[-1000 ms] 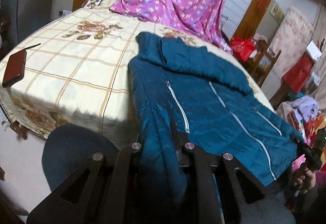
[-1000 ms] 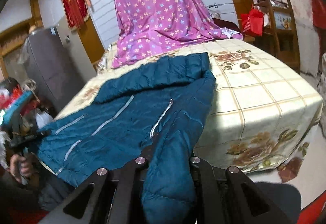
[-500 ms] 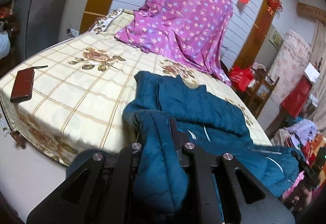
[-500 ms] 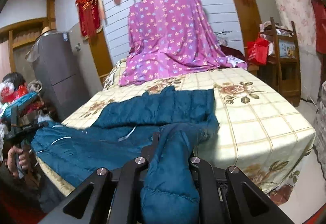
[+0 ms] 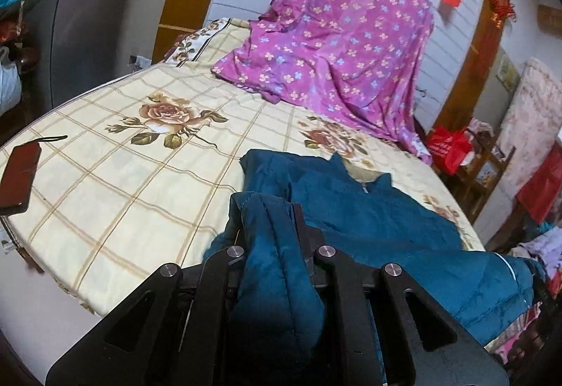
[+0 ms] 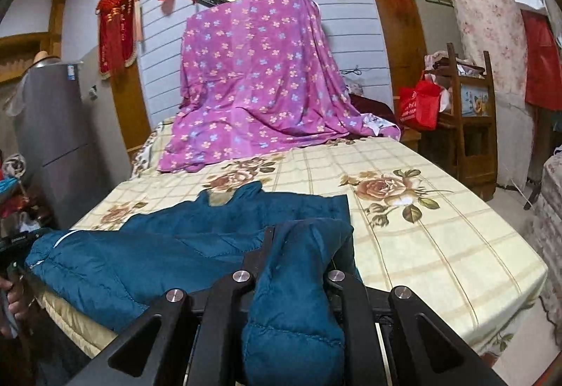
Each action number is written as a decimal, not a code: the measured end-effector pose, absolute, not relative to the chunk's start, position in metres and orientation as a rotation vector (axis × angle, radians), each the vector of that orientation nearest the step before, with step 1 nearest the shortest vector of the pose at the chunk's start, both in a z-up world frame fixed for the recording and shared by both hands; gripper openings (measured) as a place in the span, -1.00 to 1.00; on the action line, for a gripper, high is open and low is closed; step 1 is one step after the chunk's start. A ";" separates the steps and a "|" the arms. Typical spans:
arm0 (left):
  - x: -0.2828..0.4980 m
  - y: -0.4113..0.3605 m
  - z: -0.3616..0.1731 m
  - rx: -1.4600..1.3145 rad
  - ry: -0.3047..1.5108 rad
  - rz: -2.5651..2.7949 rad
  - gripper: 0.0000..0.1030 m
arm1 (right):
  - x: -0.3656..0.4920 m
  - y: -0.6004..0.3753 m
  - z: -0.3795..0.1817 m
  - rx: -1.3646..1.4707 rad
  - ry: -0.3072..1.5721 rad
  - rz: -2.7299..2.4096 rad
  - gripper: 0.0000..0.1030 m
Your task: Fold large clothes
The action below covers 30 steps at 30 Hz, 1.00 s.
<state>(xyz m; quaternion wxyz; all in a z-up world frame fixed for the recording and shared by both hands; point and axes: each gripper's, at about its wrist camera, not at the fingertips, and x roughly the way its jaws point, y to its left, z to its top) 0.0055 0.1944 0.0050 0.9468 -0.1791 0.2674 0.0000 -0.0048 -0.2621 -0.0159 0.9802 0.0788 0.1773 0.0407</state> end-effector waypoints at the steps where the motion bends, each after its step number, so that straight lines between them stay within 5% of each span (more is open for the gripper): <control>1: 0.013 0.193 0.004 -0.355 0.547 0.007 -0.82 | 0.004 -0.262 -0.016 0.165 0.361 0.071 -0.79; 16: 0.155 0.177 0.055 -0.393 0.423 0.043 -0.82 | 0.145 -0.277 0.020 0.261 0.287 -0.033 -0.79; 30: 0.289 0.167 -0.061 -0.372 0.648 0.173 -0.77 | 0.284 -0.286 -0.049 0.316 0.461 -0.001 -0.79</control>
